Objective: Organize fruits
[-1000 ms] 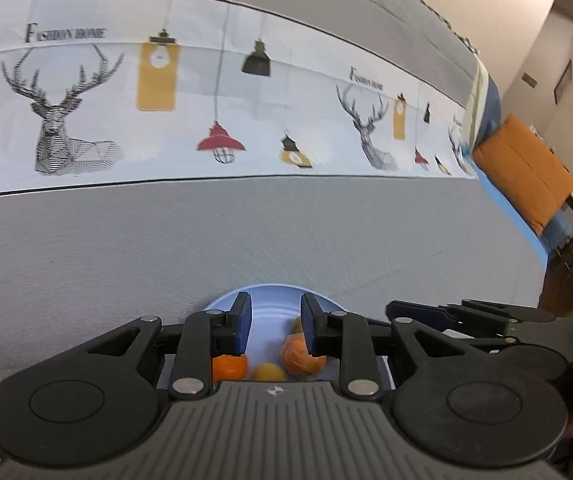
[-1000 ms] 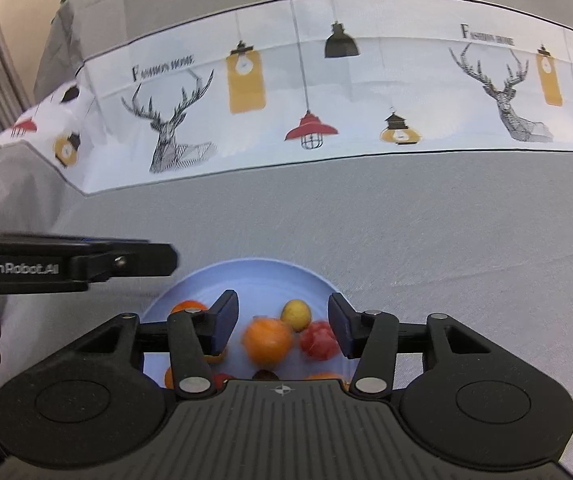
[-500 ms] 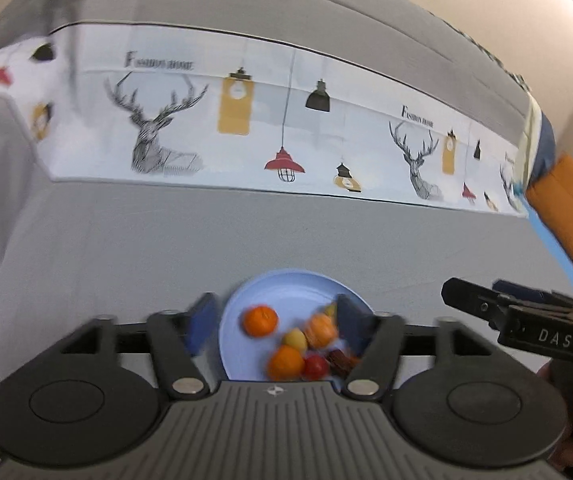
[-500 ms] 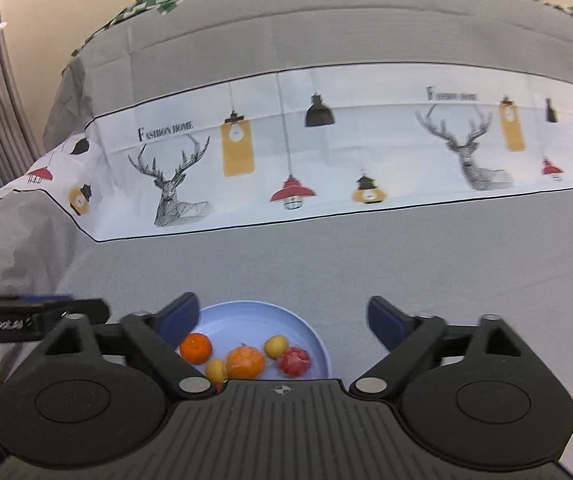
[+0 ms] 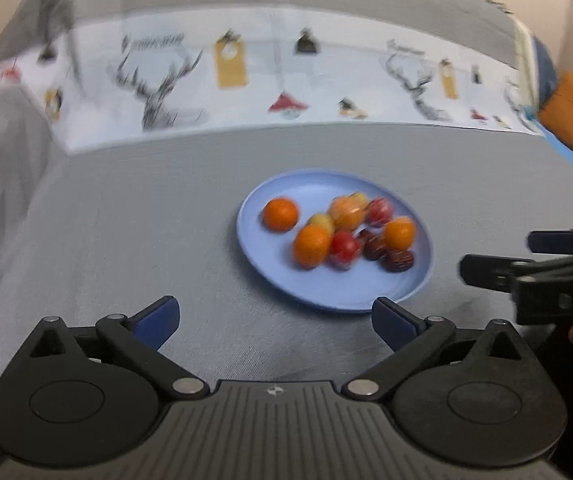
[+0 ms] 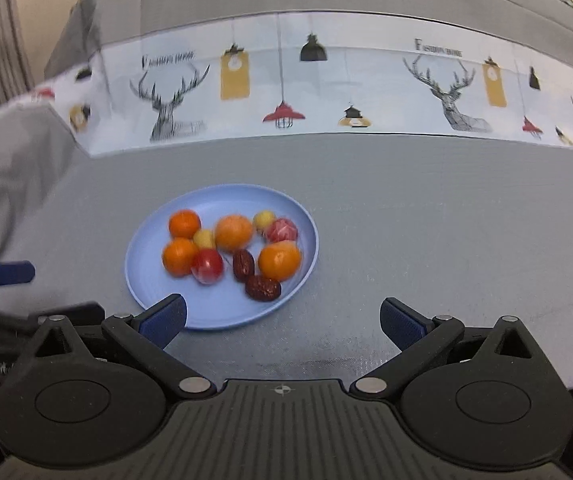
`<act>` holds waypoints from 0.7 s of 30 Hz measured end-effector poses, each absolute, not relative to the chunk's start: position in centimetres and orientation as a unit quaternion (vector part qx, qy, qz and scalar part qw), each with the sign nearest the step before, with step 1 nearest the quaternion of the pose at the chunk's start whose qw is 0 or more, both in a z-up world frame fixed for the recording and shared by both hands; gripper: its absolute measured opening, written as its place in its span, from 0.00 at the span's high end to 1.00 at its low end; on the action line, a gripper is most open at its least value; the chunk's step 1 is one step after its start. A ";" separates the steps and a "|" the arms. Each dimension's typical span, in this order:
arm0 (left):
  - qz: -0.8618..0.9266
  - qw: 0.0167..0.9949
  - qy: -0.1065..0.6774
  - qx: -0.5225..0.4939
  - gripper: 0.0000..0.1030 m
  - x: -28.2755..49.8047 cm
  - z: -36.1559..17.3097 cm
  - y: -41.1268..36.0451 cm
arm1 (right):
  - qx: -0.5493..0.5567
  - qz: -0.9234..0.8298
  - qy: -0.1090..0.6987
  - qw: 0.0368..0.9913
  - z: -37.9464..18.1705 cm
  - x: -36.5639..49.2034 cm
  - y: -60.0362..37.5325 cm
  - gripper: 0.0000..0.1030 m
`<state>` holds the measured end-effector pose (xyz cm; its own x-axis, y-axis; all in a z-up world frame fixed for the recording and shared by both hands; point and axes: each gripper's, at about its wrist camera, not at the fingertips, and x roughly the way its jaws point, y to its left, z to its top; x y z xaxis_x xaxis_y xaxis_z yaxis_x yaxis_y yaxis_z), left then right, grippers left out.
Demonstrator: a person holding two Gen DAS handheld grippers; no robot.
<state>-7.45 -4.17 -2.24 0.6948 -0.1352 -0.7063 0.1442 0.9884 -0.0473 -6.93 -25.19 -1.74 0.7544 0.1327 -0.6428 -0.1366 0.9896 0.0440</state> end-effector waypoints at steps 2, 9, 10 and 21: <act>-0.070 0.916 0.393 -0.027 0.01 -6.6 -2.4 -3.4 | -0.005 0.071 0.339 0.938 -2.0 -6.7 -25.0 0.01; -0.052 0.909 0.412 -0.036 0.01 -4.7 -3.7 -3.0 | -0.010 0.068 0.358 0.931 -3.5 -5.4 -24.6 0.01; -0.049 0.909 0.413 -0.038 0.01 -4.5 -3.8 -3.0 | -0.010 0.068 0.360 0.930 -3.7 -5.3 -24.6 0.01; -0.032 0.903 0.427 -0.041 0.01 -4.0 -4.6 -2.8 | -0.004 0.075 0.371 0.926 -4.3 -4.6 -24.5 0.01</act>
